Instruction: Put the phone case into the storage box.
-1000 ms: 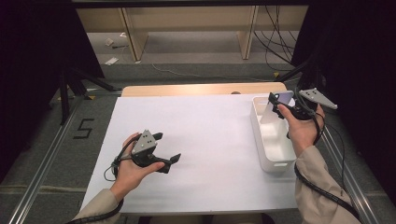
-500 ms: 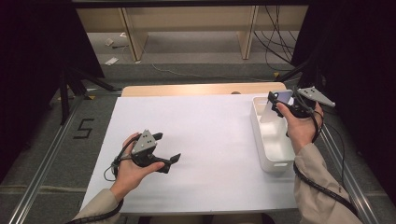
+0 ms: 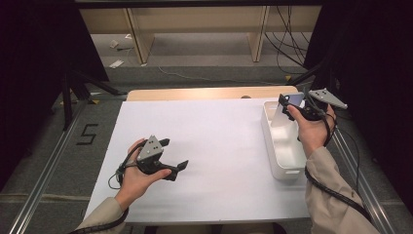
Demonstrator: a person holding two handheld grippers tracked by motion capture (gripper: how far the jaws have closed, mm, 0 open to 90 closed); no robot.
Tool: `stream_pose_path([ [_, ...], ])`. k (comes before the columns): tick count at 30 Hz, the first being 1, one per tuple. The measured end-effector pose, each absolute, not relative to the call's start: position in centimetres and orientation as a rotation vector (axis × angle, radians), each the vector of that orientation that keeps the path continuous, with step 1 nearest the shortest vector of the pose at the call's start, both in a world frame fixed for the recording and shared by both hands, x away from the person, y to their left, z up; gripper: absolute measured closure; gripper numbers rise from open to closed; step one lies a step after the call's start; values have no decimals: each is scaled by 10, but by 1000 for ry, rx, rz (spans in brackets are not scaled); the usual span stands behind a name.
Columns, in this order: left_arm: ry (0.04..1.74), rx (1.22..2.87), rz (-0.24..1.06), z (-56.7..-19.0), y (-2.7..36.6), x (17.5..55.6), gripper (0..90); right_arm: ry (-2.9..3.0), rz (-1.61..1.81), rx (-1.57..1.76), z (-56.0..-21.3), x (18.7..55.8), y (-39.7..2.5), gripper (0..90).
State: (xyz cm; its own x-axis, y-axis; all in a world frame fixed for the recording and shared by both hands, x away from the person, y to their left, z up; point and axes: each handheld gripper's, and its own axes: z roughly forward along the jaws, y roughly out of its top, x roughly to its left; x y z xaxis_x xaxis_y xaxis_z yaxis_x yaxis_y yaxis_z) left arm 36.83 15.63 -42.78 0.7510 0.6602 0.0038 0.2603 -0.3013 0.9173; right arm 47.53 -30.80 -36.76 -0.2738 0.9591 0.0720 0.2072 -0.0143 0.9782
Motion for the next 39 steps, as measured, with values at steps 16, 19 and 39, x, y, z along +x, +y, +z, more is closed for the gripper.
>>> stream_pose_path([
  [16, 709, 1881, 470, -428, 156, 368, 11, 1559, 1330, 1272, -369, 486, -311, 183],
  [19, 708, 1882, 468, -428, 157, 369, 11, 1559, 1323, 1282, -370, 488, -311, 183],
  [39, 709, 1883, 469, -428, 157, 369, 11, 1564, 1312, 1298, -372, 498, -310, 183],
])
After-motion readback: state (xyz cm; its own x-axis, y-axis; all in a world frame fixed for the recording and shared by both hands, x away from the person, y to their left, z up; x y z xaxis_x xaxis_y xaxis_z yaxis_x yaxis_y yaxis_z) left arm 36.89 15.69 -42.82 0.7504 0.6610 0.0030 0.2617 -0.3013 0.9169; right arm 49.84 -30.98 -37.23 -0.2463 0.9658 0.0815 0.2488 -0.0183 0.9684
